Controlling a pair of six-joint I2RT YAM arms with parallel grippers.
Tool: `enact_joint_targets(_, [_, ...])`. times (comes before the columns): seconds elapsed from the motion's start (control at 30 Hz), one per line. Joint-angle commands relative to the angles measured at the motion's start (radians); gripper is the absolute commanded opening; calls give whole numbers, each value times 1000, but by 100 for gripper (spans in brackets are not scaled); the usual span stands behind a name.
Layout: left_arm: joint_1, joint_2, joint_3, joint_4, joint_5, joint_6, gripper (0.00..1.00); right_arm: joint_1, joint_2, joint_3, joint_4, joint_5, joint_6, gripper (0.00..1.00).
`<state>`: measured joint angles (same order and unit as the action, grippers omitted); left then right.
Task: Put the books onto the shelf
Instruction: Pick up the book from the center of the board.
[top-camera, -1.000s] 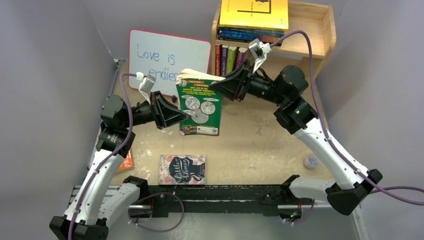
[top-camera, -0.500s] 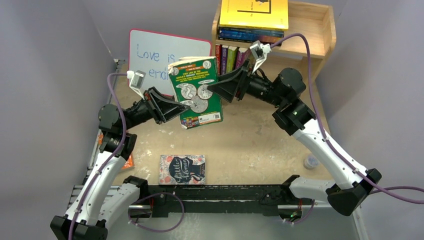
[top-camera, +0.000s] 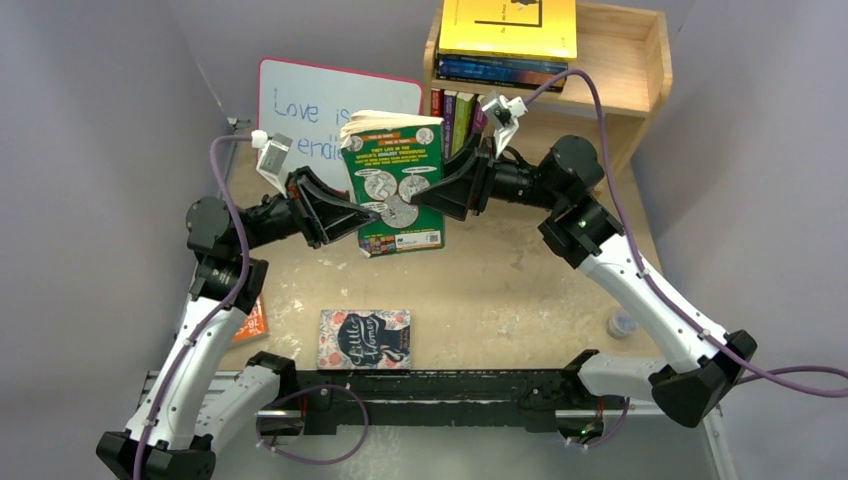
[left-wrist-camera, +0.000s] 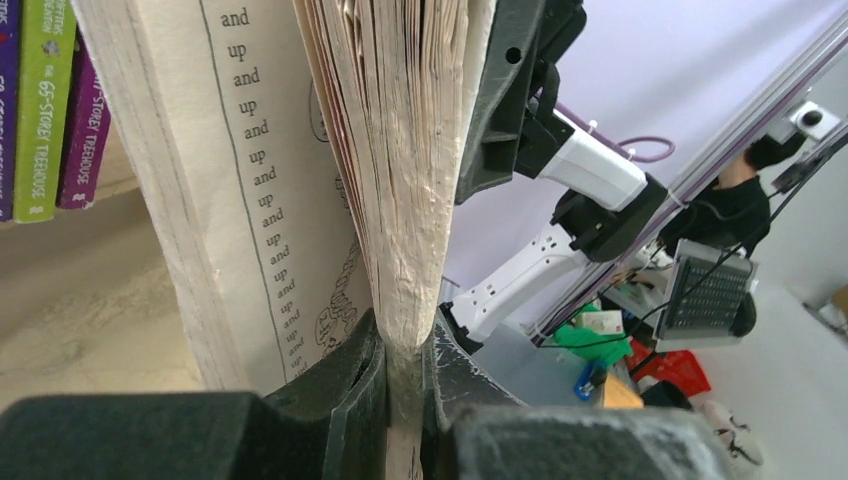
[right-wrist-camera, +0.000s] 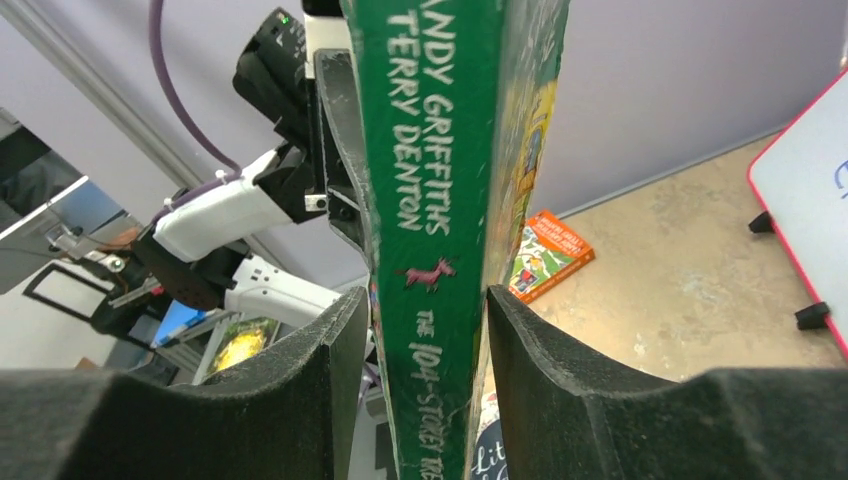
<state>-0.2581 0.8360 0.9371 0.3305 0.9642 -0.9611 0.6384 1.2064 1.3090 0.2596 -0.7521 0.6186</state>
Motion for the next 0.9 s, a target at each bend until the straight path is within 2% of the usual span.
enact_joint_targets(0.0, [-3,17,102,-28,0,144,0,8,33,45,58,-81,-18,49])
enact_joint_targets(0.1, [-3,42,119,-27,-4,135,0,8,27,26,92,-64,-22,44])
enact_joint_targets(0.13, [-3,47,123,-32,-10,134,0,8,25,23,92,-61,-25,32])
enact_joint_targets(0.17, [-3,52,125,-43,-17,140,0,8,24,20,89,-51,-26,17])
enact_joint_targets(0.2, [-3,56,130,-73,-29,158,9,8,20,13,81,-42,-33,3])
enact_joint_targets(0.23, [-3,58,138,-123,-50,185,25,8,9,2,62,-26,-48,0])
enact_joint_targets(0.27, [-3,61,150,-190,-89,229,43,7,-7,-12,42,14,-78,0])
enact_joint_targets(0.3, [-3,62,162,-270,-129,282,53,7,-27,-25,-5,64,-135,0])
enact_joint_targets(0.33, [-3,62,171,-344,-172,331,61,8,-52,-47,-21,105,-181,0])
enact_joint_targets(0.4, [-3,56,164,-437,-258,381,69,7,-118,-113,-39,194,-272,0])
enact_joint_targets(0.57, [-3,32,106,-490,-308,424,75,7,-329,-273,-168,435,-471,0])
enact_joint_targets(0.7, [-3,34,72,-483,-324,428,76,8,-464,-359,-294,755,-553,0])
enact_joint_targets(0.87, [-3,60,60,-435,-331,410,76,7,-534,-399,-313,1130,-630,0])
